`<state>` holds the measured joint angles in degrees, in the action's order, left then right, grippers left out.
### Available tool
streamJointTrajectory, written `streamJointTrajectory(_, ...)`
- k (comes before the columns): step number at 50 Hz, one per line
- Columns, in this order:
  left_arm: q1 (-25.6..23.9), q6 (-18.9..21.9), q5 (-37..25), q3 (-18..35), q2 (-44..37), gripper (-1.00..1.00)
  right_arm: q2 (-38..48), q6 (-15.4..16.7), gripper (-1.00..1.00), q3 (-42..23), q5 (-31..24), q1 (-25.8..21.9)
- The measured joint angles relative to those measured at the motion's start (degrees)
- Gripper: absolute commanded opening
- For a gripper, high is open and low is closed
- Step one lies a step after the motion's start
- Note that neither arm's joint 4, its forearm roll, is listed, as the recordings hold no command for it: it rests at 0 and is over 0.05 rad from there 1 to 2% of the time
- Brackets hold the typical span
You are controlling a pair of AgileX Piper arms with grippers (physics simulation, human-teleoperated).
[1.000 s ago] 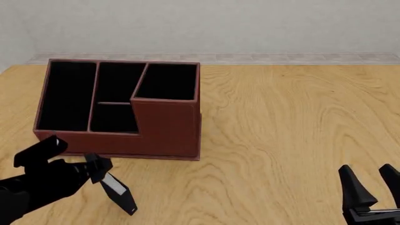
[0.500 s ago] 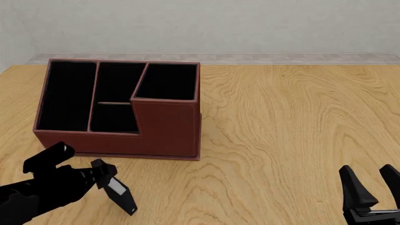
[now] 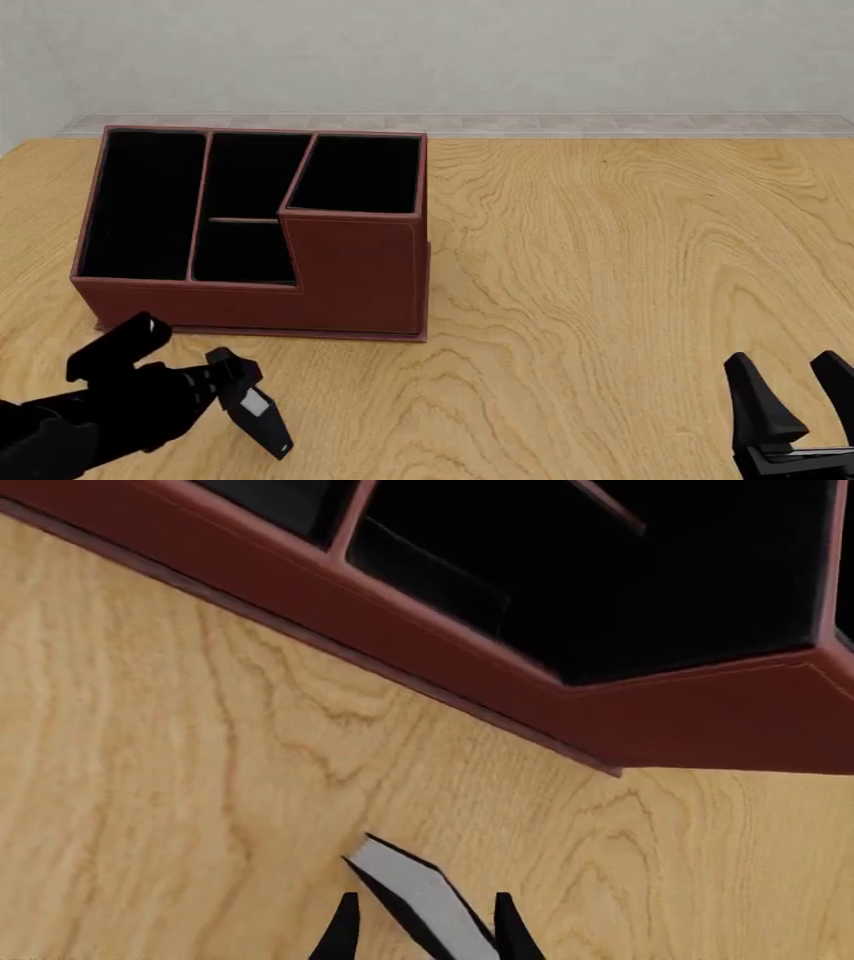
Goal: Pick up the book and place it in the left compartment of the caddy.
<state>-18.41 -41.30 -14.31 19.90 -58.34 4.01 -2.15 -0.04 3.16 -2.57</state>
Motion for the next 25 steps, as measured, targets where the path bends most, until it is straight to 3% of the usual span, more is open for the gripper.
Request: streamJointTrajectory(25,-1.88,-2.46,1.74,-0.78,-1.59,1.0,-0.53,-0.2,1.0,-0.01,-0.42,0.01)
